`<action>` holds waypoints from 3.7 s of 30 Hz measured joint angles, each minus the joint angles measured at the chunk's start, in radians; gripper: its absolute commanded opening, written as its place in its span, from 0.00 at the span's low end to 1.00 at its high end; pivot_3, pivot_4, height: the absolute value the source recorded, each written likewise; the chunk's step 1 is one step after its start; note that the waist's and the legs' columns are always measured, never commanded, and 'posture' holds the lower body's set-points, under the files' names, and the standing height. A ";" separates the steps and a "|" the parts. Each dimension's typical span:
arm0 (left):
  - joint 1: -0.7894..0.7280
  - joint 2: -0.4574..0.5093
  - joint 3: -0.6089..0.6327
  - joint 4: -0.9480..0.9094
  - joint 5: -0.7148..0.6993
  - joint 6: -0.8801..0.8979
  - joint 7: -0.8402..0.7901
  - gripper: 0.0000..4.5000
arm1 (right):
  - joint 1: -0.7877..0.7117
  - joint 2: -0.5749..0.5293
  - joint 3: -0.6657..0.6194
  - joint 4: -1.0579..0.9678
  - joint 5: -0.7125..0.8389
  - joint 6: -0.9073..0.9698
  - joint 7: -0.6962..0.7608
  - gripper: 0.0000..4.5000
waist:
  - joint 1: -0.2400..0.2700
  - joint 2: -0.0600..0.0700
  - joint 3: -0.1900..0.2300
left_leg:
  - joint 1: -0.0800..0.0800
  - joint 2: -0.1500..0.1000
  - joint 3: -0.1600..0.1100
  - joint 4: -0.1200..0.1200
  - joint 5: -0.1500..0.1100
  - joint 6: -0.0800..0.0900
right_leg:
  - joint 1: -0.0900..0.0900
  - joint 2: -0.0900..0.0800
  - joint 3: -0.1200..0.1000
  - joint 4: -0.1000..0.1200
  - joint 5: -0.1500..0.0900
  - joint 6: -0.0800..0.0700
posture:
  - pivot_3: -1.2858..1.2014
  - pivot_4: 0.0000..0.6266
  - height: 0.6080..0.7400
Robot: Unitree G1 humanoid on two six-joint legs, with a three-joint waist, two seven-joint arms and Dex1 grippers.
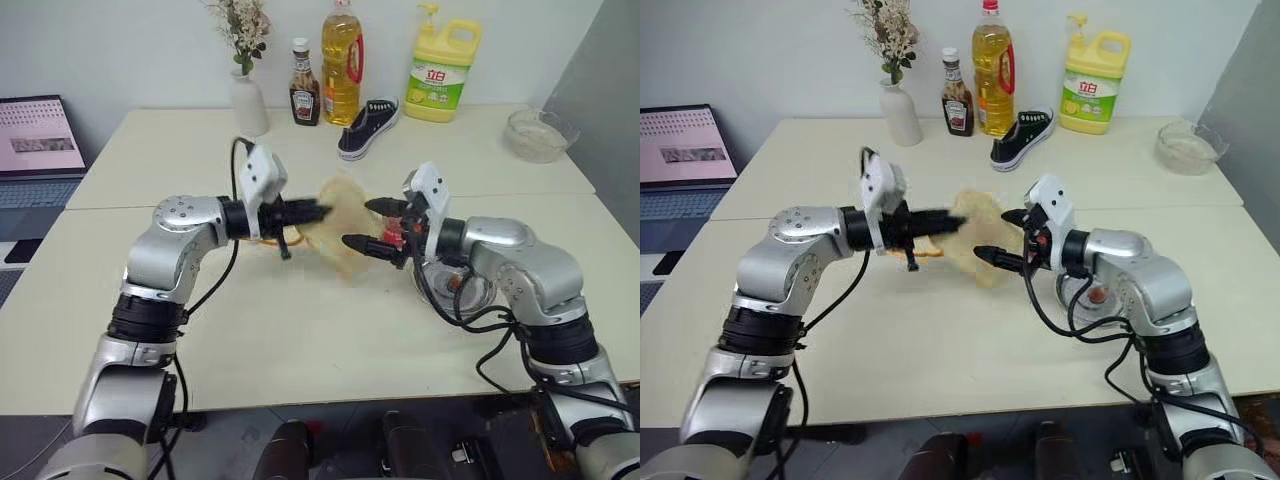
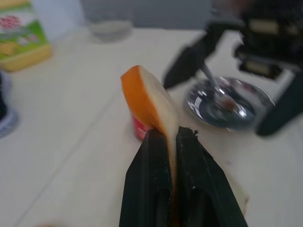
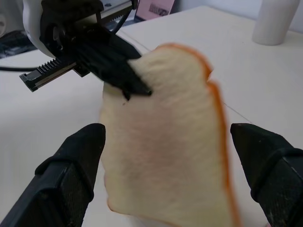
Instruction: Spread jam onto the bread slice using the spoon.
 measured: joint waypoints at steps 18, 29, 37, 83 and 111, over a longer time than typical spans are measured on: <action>-0.002 0.064 -0.135 -0.075 0.018 -0.040 -0.347 0.01 | 0.248 -0.259 -0.189 -0.329 0.259 0.208 0.072 1.00 | 0.018 0.000 0.000 | 0.000 0.002 -0.001 0.001 0.000 0.000 | 0.003 -0.002 0.000 -0.004 -0.002 0.003 | 0.52 0.24 1.00; -0.191 -0.140 -0.284 0.559 0.375 -0.619 -0.205 0.01 | 0.369 -0.287 -0.188 -0.411 0.272 0.224 -0.014 1.00 | 0.019 0.000 0.000 | -0.002 -0.001 0.000 0.002 0.000 0.000 | 0.003 -0.002 0.000 -0.005 -0.003 0.005 | 0.52 0.24 1.00; -0.279 -0.246 -0.275 0.815 0.430 -0.805 -0.151 0.01 | 0.395 -0.284 -0.199 -0.418 0.273 0.219 -0.058 1.00 | 0.016 -0.001 0.000 | -0.002 -0.001 -0.001 0.002 0.000 0.001 | 0.003 -0.002 -0.001 -0.004 -0.003 0.006 | 0.52 0.24 1.00; -0.197 -0.174 -0.099 0.268 0.210 -0.395 -0.414 1.00 | 0.305 -0.142 -0.656 0.383 0.302 0.174 -0.204 1.00 | 0.011 0.001 0.000 | 0.001 0.000 0.002 0.005 0.000 0.001 | 0.004 0.000 0.002 0.001 -0.001 0.002 | 0.52 0.24 1.00; -0.118 -0.111 -0.109 0.135 0.190 -0.315 -0.385 1.00 | 0.072 -0.096 -0.541 0.878 0.214 0.049 -0.033 0.56 | 0.009 0.001 0.000 | 0.001 0.000 0.003 0.005 0.000 0.001 | 0.004 0.000 0.003 0.001 0.000 0.001 | 0.52 0.24 1.00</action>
